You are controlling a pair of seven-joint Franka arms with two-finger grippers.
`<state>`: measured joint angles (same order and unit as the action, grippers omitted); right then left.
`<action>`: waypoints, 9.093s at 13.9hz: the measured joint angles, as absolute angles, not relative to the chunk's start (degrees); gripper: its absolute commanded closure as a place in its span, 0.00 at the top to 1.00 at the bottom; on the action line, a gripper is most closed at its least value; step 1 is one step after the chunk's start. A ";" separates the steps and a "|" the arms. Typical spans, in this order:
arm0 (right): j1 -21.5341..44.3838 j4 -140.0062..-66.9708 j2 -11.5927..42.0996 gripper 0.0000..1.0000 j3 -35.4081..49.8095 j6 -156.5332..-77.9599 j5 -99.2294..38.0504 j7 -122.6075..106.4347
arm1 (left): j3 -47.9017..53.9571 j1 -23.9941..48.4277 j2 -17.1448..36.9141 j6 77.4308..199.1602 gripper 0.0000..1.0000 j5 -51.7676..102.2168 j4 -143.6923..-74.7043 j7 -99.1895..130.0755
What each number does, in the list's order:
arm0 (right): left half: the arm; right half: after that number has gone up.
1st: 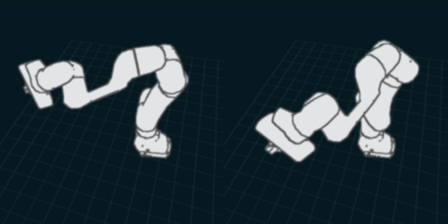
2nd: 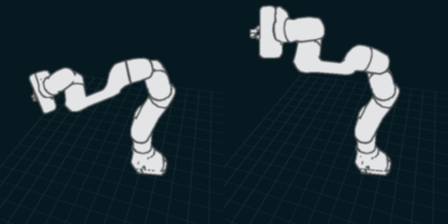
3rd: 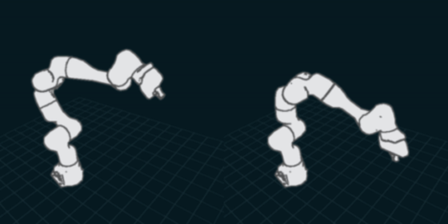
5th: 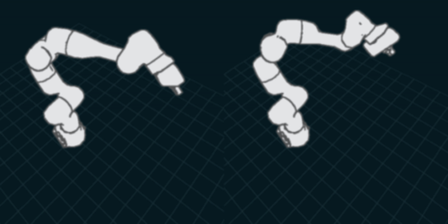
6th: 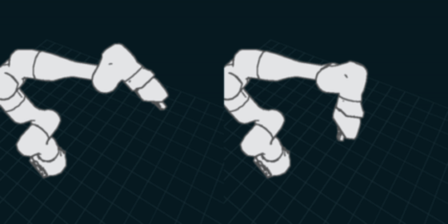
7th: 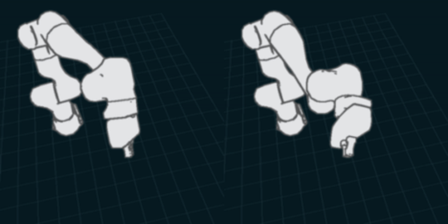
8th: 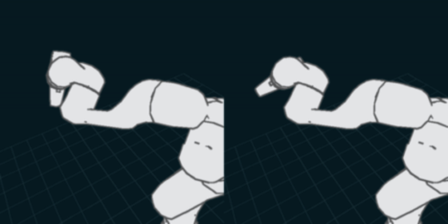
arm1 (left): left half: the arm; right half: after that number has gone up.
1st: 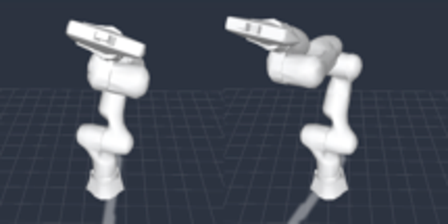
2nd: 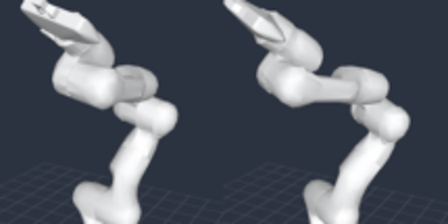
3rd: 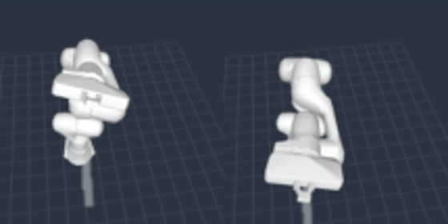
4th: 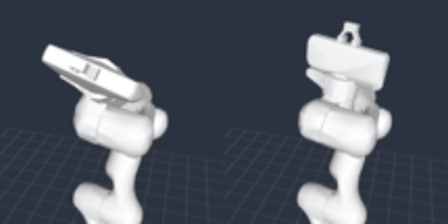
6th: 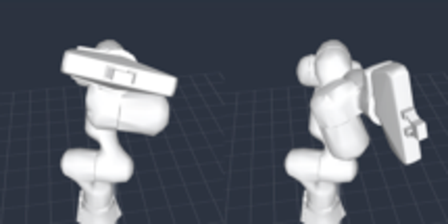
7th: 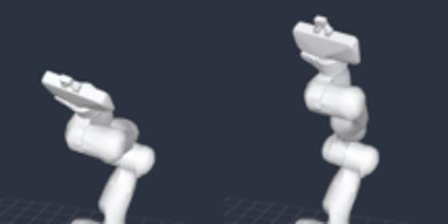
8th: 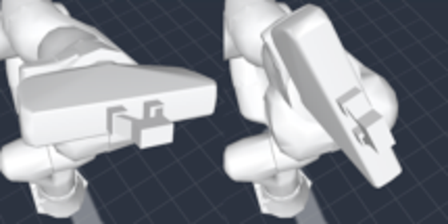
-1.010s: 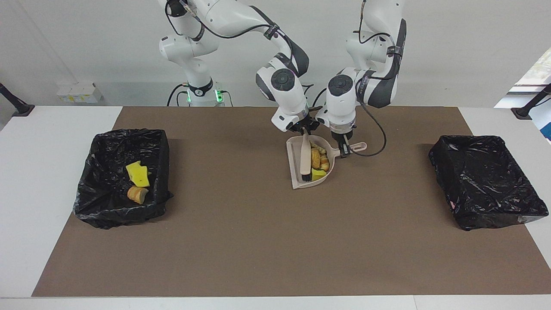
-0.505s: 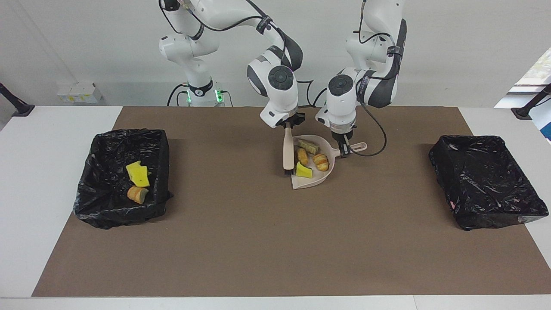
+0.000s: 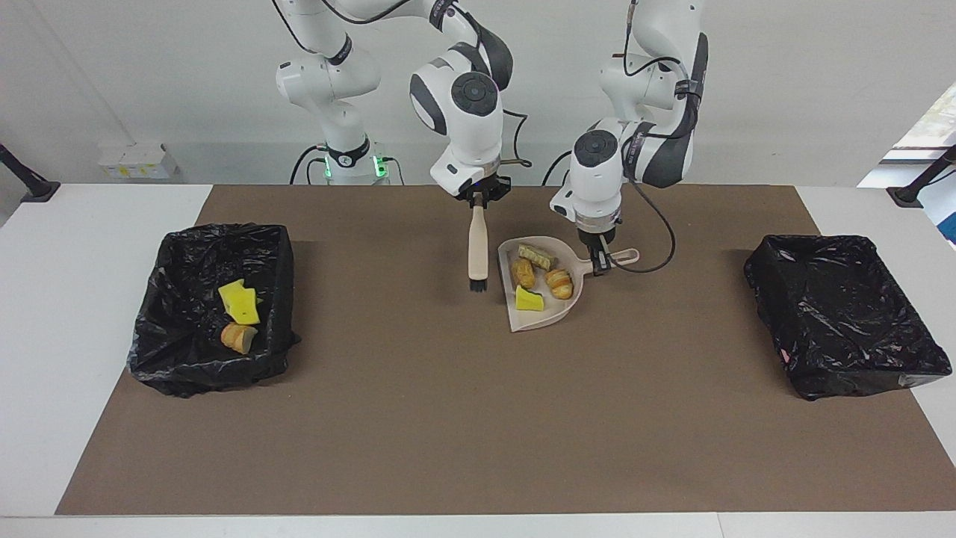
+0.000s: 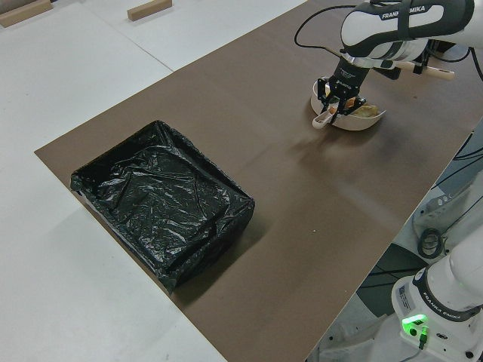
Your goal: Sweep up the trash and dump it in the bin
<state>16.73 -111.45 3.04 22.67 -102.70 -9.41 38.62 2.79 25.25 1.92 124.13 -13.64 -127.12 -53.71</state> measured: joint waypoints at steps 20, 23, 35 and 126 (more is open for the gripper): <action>31.46 -119.32 10.31 0.00 23.56 -126.24 -9.82 51.72 | 1.66 -19.70 4.10 120.07 0.00 -10.14 -103.11 -102.06; 31.66 -119.44 11.59 0.31 23.40 -127.22 -9.72 51.72 | 1.50 -23.70 7.14 123.44 0.00 -15.33 -101.56 -102.66; 25.50 -106.64 6.59 1.00 22.75 -106.04 -2.21 41.85 | 1.47 -24.90 9.56 125.98 0.00 -47.08 -100.25 -99.38; -4.82 -92.40 -3.43 1.00 3.77 -89.75 -0.51 -2.64 | 2.71 26.57 22.01 109.10 0.00 -2.22 -92.94 11.97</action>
